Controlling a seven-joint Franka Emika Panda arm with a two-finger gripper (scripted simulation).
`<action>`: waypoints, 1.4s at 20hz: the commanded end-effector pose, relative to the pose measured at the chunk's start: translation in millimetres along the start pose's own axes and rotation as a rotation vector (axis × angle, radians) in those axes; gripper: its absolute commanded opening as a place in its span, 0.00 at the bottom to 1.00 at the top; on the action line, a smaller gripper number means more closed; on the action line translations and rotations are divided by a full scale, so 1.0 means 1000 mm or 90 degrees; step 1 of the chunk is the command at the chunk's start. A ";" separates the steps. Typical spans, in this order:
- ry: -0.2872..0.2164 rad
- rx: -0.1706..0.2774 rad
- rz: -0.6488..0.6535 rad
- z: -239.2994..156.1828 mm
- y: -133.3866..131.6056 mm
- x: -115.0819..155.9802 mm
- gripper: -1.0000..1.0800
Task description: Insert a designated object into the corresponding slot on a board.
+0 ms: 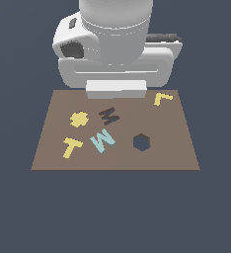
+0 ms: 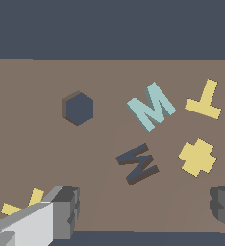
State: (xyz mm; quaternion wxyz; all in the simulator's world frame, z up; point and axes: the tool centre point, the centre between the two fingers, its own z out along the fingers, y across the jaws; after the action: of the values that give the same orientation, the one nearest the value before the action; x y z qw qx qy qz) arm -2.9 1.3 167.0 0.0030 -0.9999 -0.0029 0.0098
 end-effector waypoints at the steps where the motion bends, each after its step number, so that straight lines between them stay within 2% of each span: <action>1: 0.000 0.000 0.000 0.000 0.000 0.000 0.96; 14: 0.002 -0.001 -0.065 0.018 0.010 0.008 0.96; 28: 0.007 -0.004 -0.277 0.077 0.034 0.043 0.96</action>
State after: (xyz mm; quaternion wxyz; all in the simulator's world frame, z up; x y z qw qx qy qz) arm 34.0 -29.9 95.6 0.0018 -0.9801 -0.1987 0.0042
